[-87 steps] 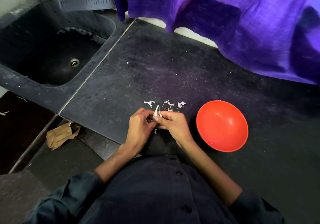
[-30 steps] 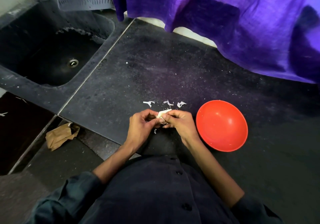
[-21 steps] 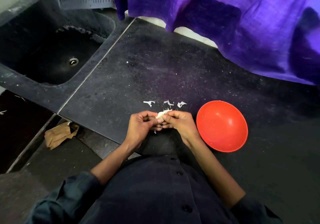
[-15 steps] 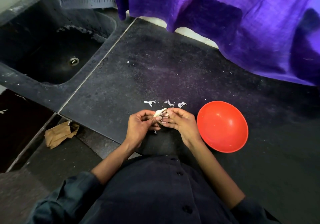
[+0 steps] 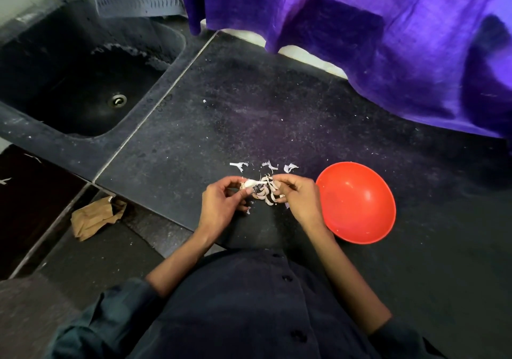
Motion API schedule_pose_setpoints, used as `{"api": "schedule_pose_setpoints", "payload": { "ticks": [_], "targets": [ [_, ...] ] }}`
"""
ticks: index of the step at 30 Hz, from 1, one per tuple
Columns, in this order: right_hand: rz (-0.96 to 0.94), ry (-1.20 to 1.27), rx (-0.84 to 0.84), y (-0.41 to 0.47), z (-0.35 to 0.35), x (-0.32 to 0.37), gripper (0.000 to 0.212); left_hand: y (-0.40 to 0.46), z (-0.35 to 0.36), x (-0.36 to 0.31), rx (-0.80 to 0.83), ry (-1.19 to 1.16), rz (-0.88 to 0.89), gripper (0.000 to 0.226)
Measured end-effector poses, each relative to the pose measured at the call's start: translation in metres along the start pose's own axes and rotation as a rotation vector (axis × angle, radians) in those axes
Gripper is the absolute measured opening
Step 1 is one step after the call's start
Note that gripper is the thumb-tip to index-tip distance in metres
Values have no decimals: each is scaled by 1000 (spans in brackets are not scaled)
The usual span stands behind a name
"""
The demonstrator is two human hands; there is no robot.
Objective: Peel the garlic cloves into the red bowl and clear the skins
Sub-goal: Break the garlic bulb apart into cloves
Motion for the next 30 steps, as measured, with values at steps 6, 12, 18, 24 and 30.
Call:
{"api": "schedule_pose_setpoints", "payload": {
  "ticks": [6,12,18,24,30],
  "targets": [
    [-40,122,196,-16,20,20,10,-4,5,-11,38,150,195,20],
    [19,185,204,-19,26,19,9,-7,4,-21,11,294,353,16],
    [-53,87,135,-18,29,17,15,-9,6,-27,-3,334,459,12],
    [7,117,148,-19,32,12,17,-15,7,-35,-2,337,606,14],
    [210,272,243,-22,39,4,17,-20,12,-35,54,444,742,18]
  ]
}}
Point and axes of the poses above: each hand's wrist, its own y-axis towards the middle knuckle, its own z-axis out of the palm, x = y × z, the point moved 8 cm from there along y, towards the middle knuckle, and after that the axes turned 14 degrees about -x, right-handed, at the moved point
